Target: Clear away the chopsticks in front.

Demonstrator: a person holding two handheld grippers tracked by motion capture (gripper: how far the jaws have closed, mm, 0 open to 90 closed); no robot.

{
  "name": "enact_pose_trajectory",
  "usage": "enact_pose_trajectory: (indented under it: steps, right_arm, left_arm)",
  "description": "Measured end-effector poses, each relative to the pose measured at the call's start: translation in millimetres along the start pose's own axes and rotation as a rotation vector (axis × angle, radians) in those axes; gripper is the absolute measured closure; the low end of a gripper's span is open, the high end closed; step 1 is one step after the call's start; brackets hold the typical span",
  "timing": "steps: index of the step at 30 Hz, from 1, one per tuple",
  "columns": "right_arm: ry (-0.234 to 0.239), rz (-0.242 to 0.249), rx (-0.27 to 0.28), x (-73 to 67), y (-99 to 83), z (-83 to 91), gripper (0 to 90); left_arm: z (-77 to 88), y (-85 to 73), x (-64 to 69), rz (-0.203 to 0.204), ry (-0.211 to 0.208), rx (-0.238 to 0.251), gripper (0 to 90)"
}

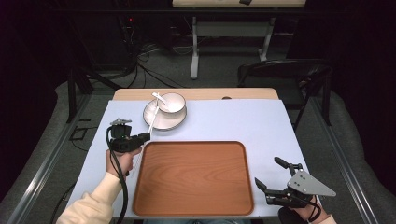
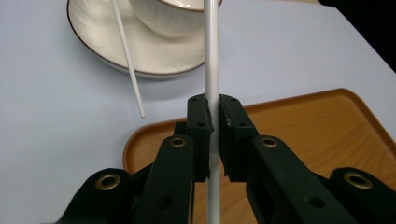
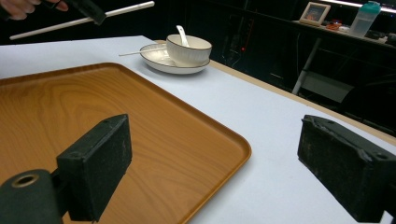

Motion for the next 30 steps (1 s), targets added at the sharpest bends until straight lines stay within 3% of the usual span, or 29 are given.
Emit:
enact_pose_trajectory:
  steps: [13,19,30]
  right_arm:
    - [0.002,0.003,-0.004,-0.3,0.0,-0.3,9.4]
    - [0.003,0.005,-0.006,-0.3,0.1,-0.8,9.5]
    - [0.006,0.007,-0.004,-0.7,0.3,-0.8,9.4]
  left_arm:
    - [-8.6,-47.4,2.6,0.078,0.032,-0.019,83.5]
    - [-15.0,-69.8,0.2,0.088,0.055,-0.069,83.5]
    - [-12.9,-92.3,-2.7,0.086,0.102,-0.125,83.4]
Point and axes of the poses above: each handheld gripper's, and its own axes: z roughly backward along the jaws, y roughly out of its top, x roughly to its right, the point moved 5 cm from there along -z, roughly forward along the jaws, and after that the axes turned 7 degrees about y, right-handed, at the moved point
